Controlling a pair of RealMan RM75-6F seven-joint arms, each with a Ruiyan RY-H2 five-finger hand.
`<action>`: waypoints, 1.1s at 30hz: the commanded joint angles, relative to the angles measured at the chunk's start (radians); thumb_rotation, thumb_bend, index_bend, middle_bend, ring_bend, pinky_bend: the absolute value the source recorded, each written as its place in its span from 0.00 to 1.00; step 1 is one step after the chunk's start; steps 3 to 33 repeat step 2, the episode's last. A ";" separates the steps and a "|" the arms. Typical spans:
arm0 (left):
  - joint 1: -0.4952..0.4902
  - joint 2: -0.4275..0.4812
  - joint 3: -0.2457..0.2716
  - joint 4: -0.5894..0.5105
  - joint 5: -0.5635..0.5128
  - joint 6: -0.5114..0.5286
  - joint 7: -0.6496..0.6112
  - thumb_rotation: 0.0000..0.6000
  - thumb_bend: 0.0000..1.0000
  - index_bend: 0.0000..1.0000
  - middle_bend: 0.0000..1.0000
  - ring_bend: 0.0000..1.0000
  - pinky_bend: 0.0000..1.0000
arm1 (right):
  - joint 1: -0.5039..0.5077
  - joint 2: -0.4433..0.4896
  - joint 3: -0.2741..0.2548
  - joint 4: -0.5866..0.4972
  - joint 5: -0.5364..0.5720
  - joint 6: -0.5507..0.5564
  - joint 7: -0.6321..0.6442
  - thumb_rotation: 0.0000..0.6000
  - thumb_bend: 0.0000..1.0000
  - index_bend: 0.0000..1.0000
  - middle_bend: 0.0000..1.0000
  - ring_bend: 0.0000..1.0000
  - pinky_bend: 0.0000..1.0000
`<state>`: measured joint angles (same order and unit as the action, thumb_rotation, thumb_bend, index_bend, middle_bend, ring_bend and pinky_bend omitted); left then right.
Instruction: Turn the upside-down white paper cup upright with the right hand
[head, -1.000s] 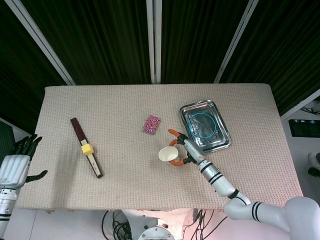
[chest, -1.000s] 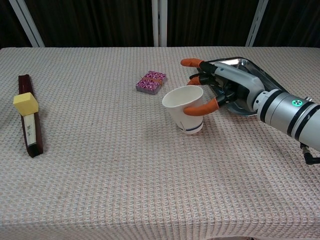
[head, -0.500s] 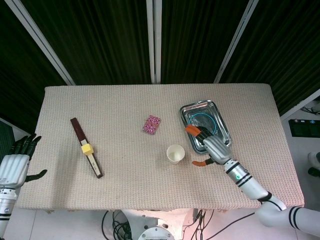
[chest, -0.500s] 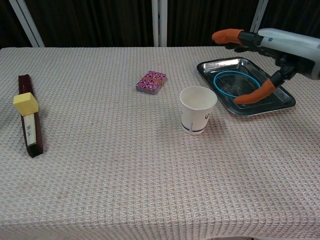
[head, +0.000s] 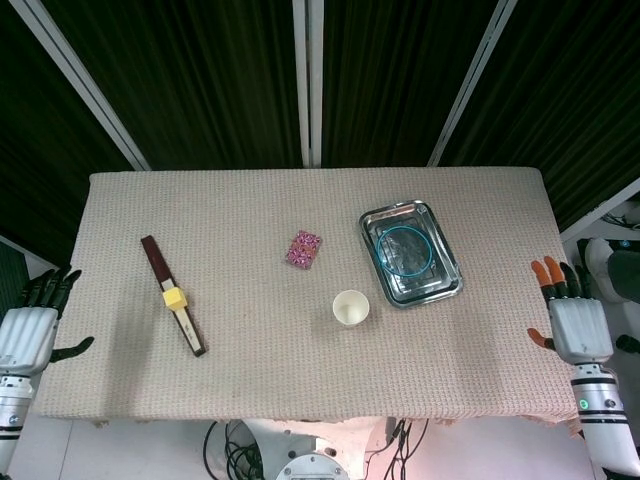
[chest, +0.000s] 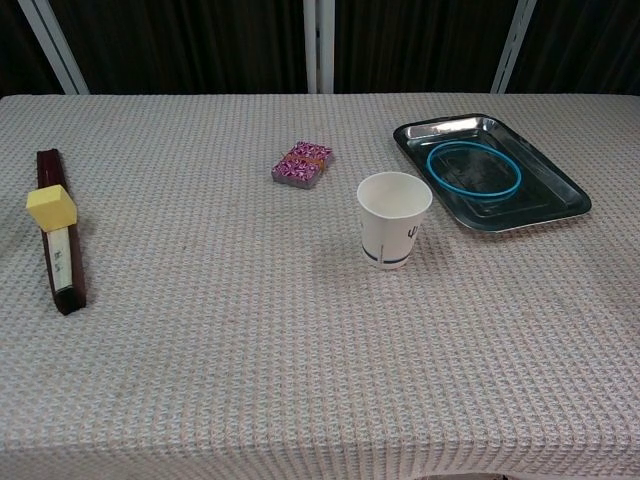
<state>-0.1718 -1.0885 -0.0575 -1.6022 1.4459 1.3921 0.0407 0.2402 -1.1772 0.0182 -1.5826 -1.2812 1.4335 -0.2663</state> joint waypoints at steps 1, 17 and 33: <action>0.001 -0.001 -0.001 0.002 0.000 0.003 0.001 1.00 0.14 0.03 0.00 0.00 0.10 | -0.051 -0.030 -0.009 0.051 -0.008 0.046 0.025 1.00 0.00 0.00 0.00 0.00 0.00; 0.002 0.000 -0.001 0.002 0.000 0.004 0.001 1.00 0.14 0.03 0.00 0.00 0.10 | -0.056 -0.035 -0.009 0.061 -0.014 0.049 0.038 1.00 0.00 0.00 0.00 0.00 0.00; 0.002 0.000 -0.001 0.002 0.000 0.004 0.001 1.00 0.14 0.03 0.00 0.00 0.10 | -0.056 -0.035 -0.009 0.061 -0.014 0.049 0.038 1.00 0.00 0.00 0.00 0.00 0.00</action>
